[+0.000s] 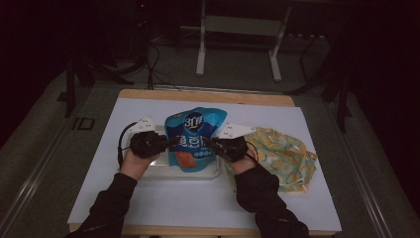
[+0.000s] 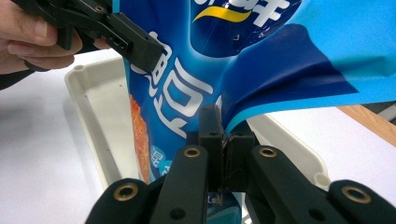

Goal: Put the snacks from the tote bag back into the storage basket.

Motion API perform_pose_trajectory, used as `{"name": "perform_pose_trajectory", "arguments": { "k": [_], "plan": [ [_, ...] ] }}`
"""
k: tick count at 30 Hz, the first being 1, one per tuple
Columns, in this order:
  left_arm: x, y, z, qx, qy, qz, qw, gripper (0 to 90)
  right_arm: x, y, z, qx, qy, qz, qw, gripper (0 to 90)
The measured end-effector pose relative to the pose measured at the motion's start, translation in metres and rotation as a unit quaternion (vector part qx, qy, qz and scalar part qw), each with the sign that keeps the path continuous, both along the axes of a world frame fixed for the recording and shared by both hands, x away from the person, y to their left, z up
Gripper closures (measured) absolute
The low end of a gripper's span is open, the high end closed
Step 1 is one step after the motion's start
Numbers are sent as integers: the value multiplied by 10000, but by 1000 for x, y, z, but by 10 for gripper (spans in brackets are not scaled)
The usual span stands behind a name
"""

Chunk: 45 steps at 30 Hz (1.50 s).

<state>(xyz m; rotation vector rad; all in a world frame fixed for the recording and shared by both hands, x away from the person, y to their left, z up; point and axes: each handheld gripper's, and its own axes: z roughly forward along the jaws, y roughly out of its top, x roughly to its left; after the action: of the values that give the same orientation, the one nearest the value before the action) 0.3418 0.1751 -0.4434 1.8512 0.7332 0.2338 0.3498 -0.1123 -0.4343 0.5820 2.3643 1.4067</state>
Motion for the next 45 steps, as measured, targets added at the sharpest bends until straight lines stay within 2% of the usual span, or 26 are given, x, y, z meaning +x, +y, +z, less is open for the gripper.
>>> {"name": "perform_pose_trajectory", "arguments": {
  "k": [4, 6, 8, 12, 20, 23, 26, 28, 30, 31, 33, 35, 40, 42, 45],
  "plan": [
    [-1, 2, -1, -92, 65, -51, 9999, 841, 0, -1, 0, 31, 43, 16, 10000, 853],
    [-2, 2, -1, -116, 58, -24, 9999, 817, 1, -3, 2, 195, 106, 47, 9997, 799],
    [-2, 3, 0, -120, 69, -18, 9999, 745, 1, -4, 6, 243, 158, 28, 9996, 745],
    [-6, 5, 1, -114, 5, 76, 9999, 612, 2, -6, 9, 195, 210, 23, 9996, 681],
    [-13, 9, 1, -68, 9, 170, 9998, 528, 2, -11, 11, 199, 281, 51, 9994, 566],
    [-15, 10, -1, -17, 88, 204, 9998, 453, 1, -12, 12, 132, 309, 96, 9994, 530],
    [-17, 11, -3, 17, 118, 248, 9996, 369, 0, -13, 12, 77, 352, 117, 9993, 453],
    [-19, 12, -5, -82, 176, 244, 9995, 271, 0, -15, 12, 199, 421, 163, 9988, 397],
    [-20, 13, -8, -110, 242, 52, 9996, 163, 2, -18, 11, 292, 505, 181, 9981, 307],
    [-21, 13, -9, -114, 244, 25, 9996, 110, 1, -19, 11, 252, 504, 196, 9982, 289],
    [-22, 13, -11, -92, 298, 92, 9995, 108, 1, -20, 10, 169, 508, 199, 9984, 261],
    [-24, 15, -12, -169, 370, 94, 9991, 91, 0, -21, 10, 182, 529, 249, 9981, 232],
    [-31, 21, -14, -351, 341, 232, 9985, 64, -3, -28, 10, 161, 522, 231, 9982, 209],
    [-35, 21, -16, -261, 337, 315, 9986, 56, -4, -32, 10, 164, 507, 254, 9983, 209],
    [-41, 22, -18, -325, 359, 279, 9984, 23, -6, -39, 11, 162, 526, 209, 9983, 203]
  ]
}}
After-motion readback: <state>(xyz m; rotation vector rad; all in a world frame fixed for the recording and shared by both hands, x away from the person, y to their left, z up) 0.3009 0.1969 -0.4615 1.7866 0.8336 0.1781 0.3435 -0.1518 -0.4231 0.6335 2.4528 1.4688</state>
